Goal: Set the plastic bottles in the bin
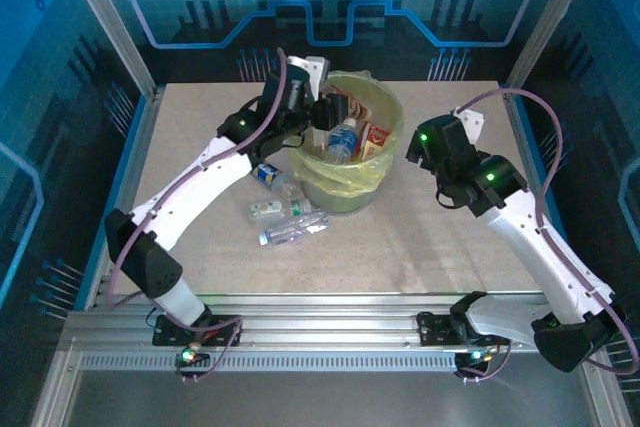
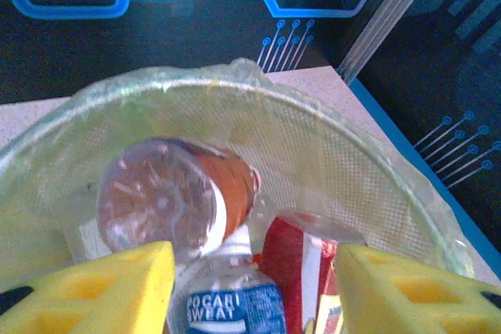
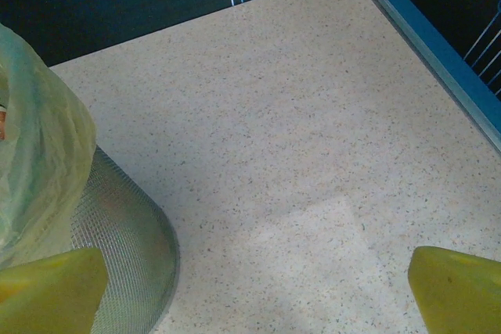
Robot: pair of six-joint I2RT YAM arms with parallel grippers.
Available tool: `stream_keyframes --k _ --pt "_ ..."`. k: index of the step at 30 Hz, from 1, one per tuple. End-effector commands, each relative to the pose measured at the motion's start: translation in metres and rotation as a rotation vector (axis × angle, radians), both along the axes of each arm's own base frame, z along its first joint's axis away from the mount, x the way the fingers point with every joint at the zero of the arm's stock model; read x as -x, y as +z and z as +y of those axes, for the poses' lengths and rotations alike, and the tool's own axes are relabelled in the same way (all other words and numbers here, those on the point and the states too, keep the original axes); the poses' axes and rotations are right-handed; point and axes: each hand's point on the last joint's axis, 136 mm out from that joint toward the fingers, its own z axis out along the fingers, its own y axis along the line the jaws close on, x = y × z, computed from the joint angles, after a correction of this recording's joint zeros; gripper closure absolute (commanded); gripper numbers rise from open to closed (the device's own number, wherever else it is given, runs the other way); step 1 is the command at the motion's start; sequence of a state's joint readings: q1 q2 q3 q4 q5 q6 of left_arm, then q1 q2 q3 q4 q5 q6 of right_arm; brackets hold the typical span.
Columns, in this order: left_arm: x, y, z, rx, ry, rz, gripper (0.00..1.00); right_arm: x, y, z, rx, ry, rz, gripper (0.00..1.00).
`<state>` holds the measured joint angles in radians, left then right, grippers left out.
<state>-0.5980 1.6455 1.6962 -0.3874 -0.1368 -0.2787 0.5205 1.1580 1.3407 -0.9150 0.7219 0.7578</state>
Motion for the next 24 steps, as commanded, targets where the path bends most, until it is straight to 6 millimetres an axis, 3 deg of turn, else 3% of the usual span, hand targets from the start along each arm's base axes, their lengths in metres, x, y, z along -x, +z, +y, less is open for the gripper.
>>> stream_keyframes --k 1,9,15,19,24 --pt "-0.021 0.000 0.004 -0.037 0.056 -0.023 0.44 -0.002 0.004 -0.004 0.000 -0.010 -0.012 0.00" --pt "-0.048 -0.021 -0.003 -0.042 0.054 0.029 0.60 -0.004 0.002 -0.004 0.009 -0.012 -0.001 0.00" --pt "-0.051 -0.044 -0.019 -0.049 -0.006 0.091 0.59 -0.005 0.000 -0.003 0.003 -0.014 0.004 0.00" --pt "-0.047 -0.052 -0.017 -0.049 -0.005 0.120 0.64 -0.006 -0.001 -0.001 0.001 -0.007 0.011 0.00" --pt "-0.027 -0.052 -0.009 -0.015 -0.005 0.144 0.64 -0.008 -0.003 0.000 0.001 -0.006 0.014 0.00"
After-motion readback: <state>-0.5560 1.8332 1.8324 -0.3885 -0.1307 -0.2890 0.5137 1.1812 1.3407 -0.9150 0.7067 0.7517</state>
